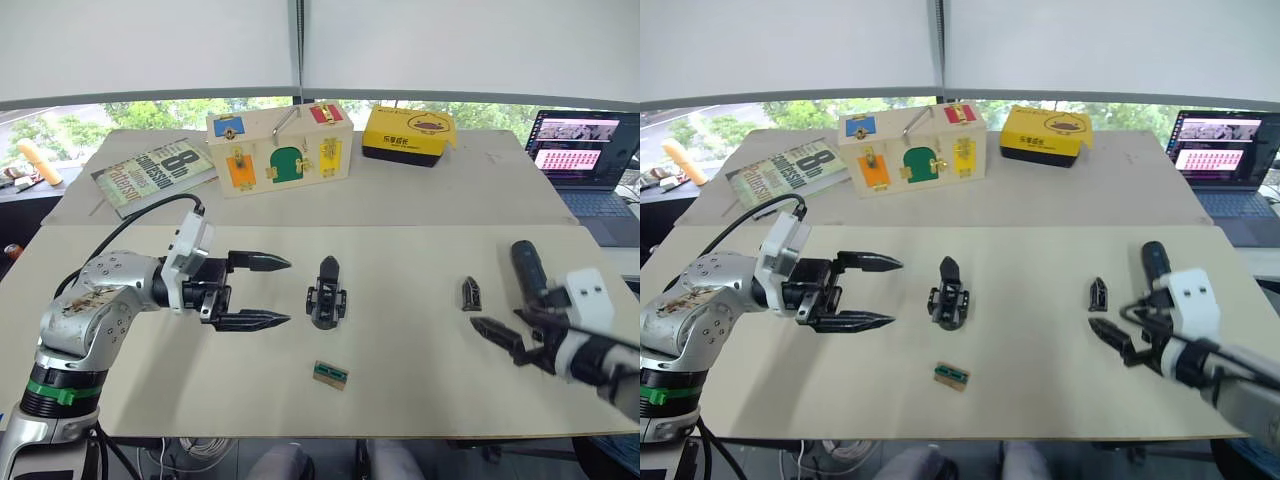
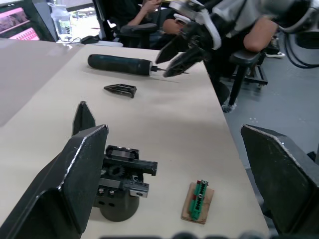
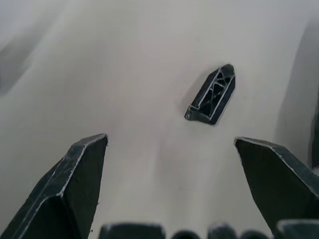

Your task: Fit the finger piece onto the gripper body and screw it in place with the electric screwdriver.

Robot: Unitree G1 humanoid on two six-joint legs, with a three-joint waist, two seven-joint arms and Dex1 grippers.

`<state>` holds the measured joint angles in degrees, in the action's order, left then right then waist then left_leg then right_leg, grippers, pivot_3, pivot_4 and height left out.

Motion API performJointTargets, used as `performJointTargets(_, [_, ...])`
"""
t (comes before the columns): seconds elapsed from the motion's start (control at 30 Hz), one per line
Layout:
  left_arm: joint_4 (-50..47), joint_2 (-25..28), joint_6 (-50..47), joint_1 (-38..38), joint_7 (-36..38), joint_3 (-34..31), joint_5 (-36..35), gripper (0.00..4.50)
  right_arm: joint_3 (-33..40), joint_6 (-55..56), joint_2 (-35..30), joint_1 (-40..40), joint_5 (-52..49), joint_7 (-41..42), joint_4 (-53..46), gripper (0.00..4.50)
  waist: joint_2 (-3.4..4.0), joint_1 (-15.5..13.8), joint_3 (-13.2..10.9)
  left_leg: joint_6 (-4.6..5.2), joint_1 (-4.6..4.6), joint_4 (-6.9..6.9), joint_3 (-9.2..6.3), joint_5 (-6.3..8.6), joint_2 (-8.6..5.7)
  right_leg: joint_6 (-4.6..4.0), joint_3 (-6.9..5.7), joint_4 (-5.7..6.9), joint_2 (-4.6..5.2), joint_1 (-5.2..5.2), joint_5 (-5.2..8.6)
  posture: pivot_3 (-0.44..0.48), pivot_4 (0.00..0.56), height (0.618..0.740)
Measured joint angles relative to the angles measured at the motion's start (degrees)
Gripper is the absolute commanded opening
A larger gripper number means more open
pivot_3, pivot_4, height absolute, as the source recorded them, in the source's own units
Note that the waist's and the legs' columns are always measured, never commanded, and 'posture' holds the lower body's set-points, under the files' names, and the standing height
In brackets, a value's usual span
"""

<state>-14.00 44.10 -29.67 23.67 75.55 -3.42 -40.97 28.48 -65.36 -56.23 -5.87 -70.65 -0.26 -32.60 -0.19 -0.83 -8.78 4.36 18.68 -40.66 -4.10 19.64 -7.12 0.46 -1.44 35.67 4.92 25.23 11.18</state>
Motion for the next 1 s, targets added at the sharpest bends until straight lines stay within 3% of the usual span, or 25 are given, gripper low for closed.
performJointTargets(0.2, [-1.56, -1.16, -0.64, -0.23, -1.46, 0.54, 0.00, 4.48, -11.98, -14.44, 2.50, 27.92, -6.87, -15.81, 20.59, 4.50, -0.10, 0.18, -0.06, 0.04, 0.42, -0.07, 0.02, -0.02, -0.02, 0.04, -0.07, -0.34, 0.03, 0.28, -0.16, 0.000, 0.150, 0.740])
performJointTargets(0.4, [-2.75, -1.32, -0.65, -0.60, -3.25, 0.30, 0.12, 4.48, -14.79, -24.36, 8.02, 42.65, -0.69, -21.59, 34.97, 4.50, -0.07, 0.01, -0.04, 0.08, 1.08, -0.22, 0.02, -0.05, -0.05, 0.00, -0.31, -0.27, 0.14, 0.94, -0.20, 0.000, 0.150, 0.740])
performJointTargets(0.57, [-4.69, -1.43, -0.91, -0.84, -4.76, 0.29, -0.10, 4.48, -16.92, -26.41, 10.91, 44.38, 5.19, -20.26, 38.54, 4.50, -0.06, 0.17, -0.03, 0.08, 1.13, -0.26, 0.02, -0.05, -0.10, 0.01, -0.49, -0.28, 0.21, 0.94, -0.20, 0.000, 0.150, 0.740])
performJointTargets(0.93, [-6.16, -0.96, -1.57, -1.61, -5.26, 0.06, -1.45, 4.48, -17.78, -26.39, 10.93, 41.81, 7.48, -17.35, 38.45, 4.50, -0.05, 0.10, -0.02, 0.08, 1.08, -0.47, 0.01, -0.19, -0.08, -0.11, -0.46, 0.08, 0.23, 0.91, -0.27, 0.000, 0.150, 0.740])
performJointTargets(1.0, [-6.29, -0.96, -1.56, -1.81, -5.28, 0.06, -1.47, 4.50, -16.96, -26.34, 10.92, 41.20, 7.81, -16.95, 38.29, 3.98, -0.05, 0.03, -0.01, 0.08, 1.08, -0.49, 0.00, -0.19, -0.10, -0.11, -0.47, 0.09, 0.24, 0.90, -0.27, 0.000, 0.150, 0.740])
